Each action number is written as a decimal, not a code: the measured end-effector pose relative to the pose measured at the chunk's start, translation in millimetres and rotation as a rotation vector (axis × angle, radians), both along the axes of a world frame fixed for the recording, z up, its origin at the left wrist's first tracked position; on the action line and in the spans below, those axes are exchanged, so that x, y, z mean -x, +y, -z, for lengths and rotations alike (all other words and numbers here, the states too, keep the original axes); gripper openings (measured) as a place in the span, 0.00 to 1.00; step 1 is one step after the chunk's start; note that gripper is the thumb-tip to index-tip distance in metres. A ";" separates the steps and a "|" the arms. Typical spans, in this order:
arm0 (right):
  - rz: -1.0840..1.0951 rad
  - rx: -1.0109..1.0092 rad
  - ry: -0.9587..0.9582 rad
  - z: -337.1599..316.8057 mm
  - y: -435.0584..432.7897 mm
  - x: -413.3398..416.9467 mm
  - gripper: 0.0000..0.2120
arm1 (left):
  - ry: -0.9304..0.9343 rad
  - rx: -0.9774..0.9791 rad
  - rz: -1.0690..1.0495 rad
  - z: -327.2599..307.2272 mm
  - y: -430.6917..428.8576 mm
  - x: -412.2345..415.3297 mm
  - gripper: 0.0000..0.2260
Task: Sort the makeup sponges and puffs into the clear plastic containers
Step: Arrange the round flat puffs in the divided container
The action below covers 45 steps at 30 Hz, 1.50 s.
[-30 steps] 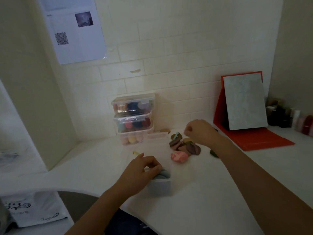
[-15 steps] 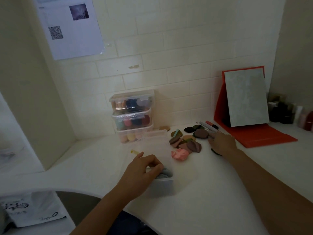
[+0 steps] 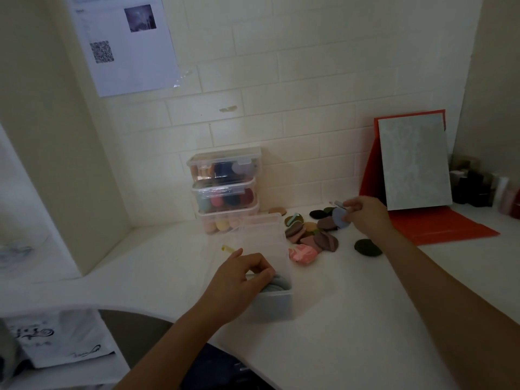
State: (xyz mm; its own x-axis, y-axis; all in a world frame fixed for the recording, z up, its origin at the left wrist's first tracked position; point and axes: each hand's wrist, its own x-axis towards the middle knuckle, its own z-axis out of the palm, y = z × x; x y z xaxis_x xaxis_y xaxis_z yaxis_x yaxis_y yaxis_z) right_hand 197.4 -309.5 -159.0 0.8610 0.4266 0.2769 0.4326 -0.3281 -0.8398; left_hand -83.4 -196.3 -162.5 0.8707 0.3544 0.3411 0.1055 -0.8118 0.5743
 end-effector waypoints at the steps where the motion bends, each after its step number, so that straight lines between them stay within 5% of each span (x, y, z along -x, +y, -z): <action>1: -0.063 0.026 0.003 -10.8 1.5 7.7 0.16 | -0.003 0.004 -0.003 1.1 1.2 -0.1 0.07; 6: -0.532 0.238 -0.173 -63.8 9.9 74.7 0.10 | -0.017 0.043 -0.056 5.1 3.8 -0.8 0.07; 10: -0.696 0.437 -0.351 -72.2 19.0 119.7 0.08 | -0.012 0.064 -0.087 3.8 1.5 -1.6 0.07; 36: -0.654 0.872 -0.709 -49.1 35.0 153.5 0.10 | -0.099 0.070 -0.082 6.8 3.3 -1.5 0.06; 41: -0.787 0.989 -0.548 -53.7 33.1 144.0 0.12 | -0.083 0.000 -0.063 6.2 0.9 -1.5 0.06; 45: -0.770 0.808 -0.365 -70.0 16.7 126.2 0.08 | -0.039 -0.017 -0.068 6.6 1.6 -2.1 0.05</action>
State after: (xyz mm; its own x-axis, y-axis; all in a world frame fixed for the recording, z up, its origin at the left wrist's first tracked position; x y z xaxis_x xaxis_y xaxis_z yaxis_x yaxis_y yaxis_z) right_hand 71.2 -292.8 -89.0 0.2244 0.9650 -0.1355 0.9215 -0.2554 -0.2925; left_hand -81.2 -194.7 -169.1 0.8306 0.4062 0.3810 0.1382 -0.8130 0.5656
